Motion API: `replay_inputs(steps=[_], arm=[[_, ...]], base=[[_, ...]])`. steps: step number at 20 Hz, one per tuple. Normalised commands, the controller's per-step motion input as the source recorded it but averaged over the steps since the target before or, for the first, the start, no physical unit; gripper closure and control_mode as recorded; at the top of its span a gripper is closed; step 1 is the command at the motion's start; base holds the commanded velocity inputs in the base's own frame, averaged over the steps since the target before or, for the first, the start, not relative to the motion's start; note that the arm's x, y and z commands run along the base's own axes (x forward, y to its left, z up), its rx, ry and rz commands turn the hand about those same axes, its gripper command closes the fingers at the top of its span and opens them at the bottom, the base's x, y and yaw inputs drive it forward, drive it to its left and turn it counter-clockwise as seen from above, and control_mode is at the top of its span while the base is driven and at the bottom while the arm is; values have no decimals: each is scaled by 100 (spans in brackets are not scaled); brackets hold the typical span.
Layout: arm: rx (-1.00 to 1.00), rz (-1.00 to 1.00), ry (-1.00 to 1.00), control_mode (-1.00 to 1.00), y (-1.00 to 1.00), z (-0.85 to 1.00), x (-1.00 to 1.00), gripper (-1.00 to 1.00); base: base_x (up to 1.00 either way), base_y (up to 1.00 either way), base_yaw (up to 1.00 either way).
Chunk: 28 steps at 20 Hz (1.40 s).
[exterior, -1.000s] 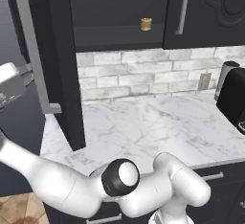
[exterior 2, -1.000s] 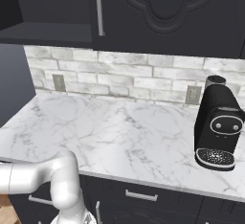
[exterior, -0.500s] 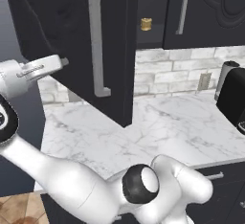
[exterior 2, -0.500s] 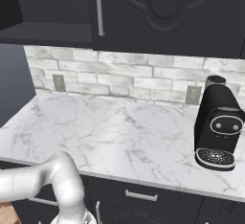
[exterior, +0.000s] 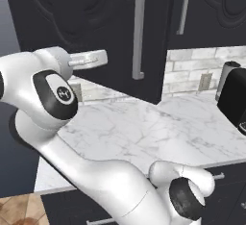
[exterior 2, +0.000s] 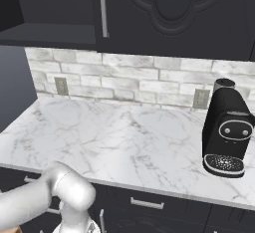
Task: Pick the candle and candle from the dining table and place them in the open cabinet. Close the cabinet after placing the objects.
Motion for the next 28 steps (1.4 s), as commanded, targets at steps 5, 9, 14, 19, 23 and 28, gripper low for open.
replay_inputs(steps=[5, 9, 14, 19, 23, 28], arm=[[17, 36, -16, -100, -74, 5, 24, -100], [17, 39, -18, -100, -68, 12, 27, -100], [17, 39, -15, -100, -60, 19, 34, -100], [18, 38, -7, -100, -46, 24, 46, -100], [17, 37, -1, -100, -36, 17, 54, -100], [12, 29, 3, -100, -32, 1, 70, -100]], base=[[0, 0, 0], [0, 0, 0], [0, 0, 0], [0, 0, 0], [0, 0, 0], [0, 0, 0]])
